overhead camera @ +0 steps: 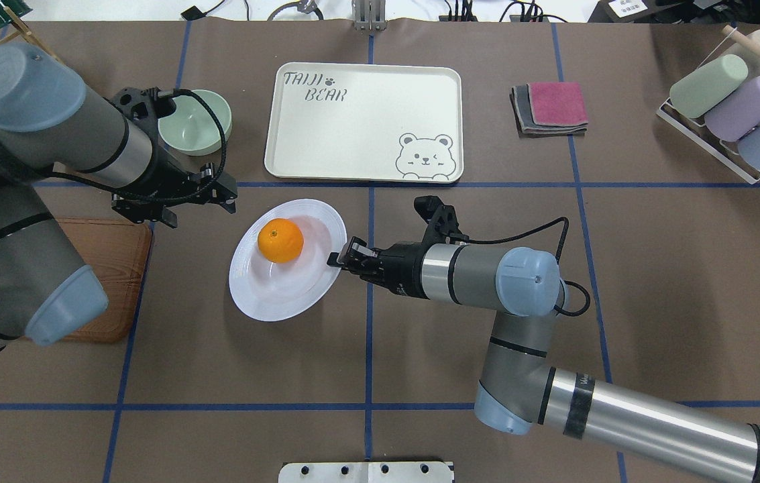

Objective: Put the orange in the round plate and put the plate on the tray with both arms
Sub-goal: 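Open and withdraw the left gripper while the right gripper holds the plate, then slide the plate with the right gripper onto the bear tray while the left arm retracts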

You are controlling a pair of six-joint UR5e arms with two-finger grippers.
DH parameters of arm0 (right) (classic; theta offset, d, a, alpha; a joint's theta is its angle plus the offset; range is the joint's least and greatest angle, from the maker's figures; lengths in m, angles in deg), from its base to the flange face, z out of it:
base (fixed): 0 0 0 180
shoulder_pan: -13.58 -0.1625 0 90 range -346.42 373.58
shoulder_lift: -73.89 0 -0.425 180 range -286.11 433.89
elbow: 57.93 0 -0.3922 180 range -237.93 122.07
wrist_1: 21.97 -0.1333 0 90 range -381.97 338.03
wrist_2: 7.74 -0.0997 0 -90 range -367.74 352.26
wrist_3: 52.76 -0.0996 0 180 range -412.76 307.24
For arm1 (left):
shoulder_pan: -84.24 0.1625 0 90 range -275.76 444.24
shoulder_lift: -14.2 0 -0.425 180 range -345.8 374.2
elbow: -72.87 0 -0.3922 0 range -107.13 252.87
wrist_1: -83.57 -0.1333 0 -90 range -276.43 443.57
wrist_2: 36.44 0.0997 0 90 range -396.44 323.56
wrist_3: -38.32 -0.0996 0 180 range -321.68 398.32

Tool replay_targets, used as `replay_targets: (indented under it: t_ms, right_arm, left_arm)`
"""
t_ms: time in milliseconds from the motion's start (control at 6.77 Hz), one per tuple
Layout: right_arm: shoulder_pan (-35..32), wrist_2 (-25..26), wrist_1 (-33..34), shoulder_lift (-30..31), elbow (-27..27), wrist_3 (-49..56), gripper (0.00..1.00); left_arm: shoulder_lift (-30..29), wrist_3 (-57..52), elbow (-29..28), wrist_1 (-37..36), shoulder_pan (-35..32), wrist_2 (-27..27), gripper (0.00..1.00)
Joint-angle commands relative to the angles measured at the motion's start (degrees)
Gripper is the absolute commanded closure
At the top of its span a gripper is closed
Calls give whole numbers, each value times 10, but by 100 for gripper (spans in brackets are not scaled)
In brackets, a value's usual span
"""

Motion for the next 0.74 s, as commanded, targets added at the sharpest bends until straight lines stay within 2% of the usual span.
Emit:
replay_targets:
  t_ms: [0,148,295,443,591]
  right_arm:
    - [-6,15,-2,-6,10,-15,100]
    - [-16,57,-1,-13,15,-45,100]
    - [-26,130,0,-32,9,-80,100]
    - [-34,192,1,-51,-14,-124,100]
    - [-35,260,3,-63,-59,-149,100]
  left_arm:
    - [34,-80,41,-36,-41,-15,3]
    - [62,-154,49,-37,-66,-12,3]
    - [88,-243,45,-36,-96,-11,4]
    - [104,-312,34,-35,-129,-12,4]
    - [106,-363,9,-33,-155,-13,4]
